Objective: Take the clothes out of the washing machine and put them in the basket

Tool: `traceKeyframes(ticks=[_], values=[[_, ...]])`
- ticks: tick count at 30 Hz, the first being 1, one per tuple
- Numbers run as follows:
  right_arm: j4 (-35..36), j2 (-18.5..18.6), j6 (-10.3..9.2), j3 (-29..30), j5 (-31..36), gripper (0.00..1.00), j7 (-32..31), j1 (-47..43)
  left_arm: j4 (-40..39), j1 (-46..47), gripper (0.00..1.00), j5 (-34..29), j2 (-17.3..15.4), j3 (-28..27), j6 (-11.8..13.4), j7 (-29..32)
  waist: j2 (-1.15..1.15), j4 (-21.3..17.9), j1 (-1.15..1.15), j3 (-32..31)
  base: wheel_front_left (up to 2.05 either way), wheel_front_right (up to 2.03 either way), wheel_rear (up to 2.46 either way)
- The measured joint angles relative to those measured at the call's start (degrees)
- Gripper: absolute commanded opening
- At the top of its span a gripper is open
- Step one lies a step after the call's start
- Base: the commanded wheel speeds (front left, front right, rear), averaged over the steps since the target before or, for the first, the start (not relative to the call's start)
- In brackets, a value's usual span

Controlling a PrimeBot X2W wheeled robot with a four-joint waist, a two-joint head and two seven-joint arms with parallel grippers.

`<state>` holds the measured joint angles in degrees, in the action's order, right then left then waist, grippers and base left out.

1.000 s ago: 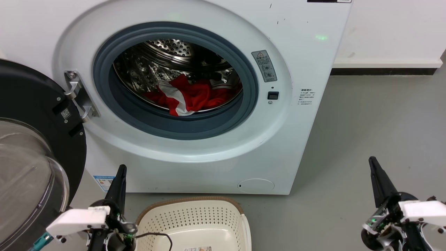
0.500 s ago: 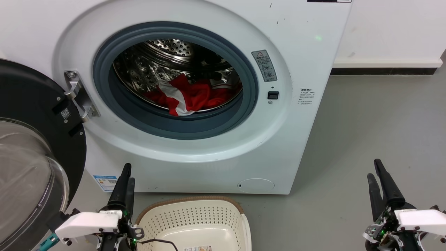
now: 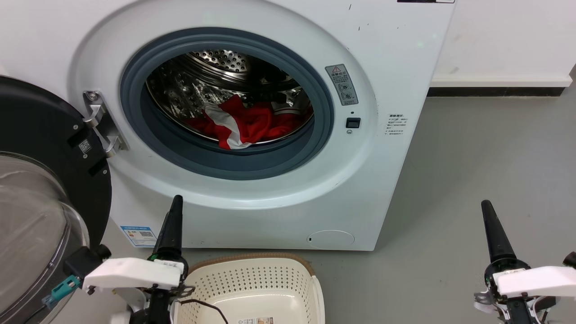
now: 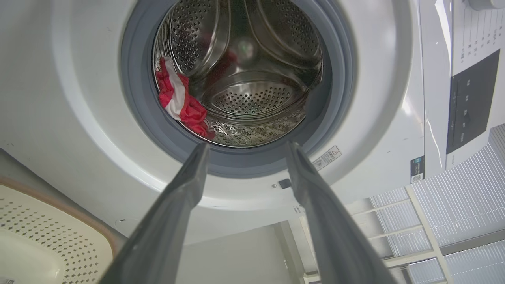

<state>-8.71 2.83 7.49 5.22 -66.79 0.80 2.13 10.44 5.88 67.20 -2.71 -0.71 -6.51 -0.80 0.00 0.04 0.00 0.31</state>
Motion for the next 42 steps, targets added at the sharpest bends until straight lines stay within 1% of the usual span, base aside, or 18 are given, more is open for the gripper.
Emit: traceKeyframes(ticks=[12,18,30,42], values=[[2.15,-0.03,0.00,-0.70,15.88,1.00,2.48,-0.59,-0.12,0.42,1.00,-13.07,-0.01,3.58,1.88,-2.48,0.00,0.19,0.00,0.08,0.00,0.00,0.00],[2.71,-0.03,-0.01,-1.13,22.40,1.00,3.63,-1.14,-0.05,0.74,1.00,-18.70,-0.01,4.63,2.67,-3.54,0.00,0.31,0.00,0.06,0.00,0.00,0.00],[2.93,-0.03,0.00,-1.51,33.67,1.00,5.75,-1.54,0.55,1.51,1.00,-28.62,-0.02,6.75,3.80,-5.69,0.00,0.56,0.00,0.09,0.00,0.00,0.00],[2.74,-0.02,0.00,-1.58,42.98,1.00,7.54,-2.21,1.43,1.75,1.00,-36.85,-0.04,8.03,4.93,-7.56,0.00,0.88,0.00,0.01,0.00,0.00,0.00]])
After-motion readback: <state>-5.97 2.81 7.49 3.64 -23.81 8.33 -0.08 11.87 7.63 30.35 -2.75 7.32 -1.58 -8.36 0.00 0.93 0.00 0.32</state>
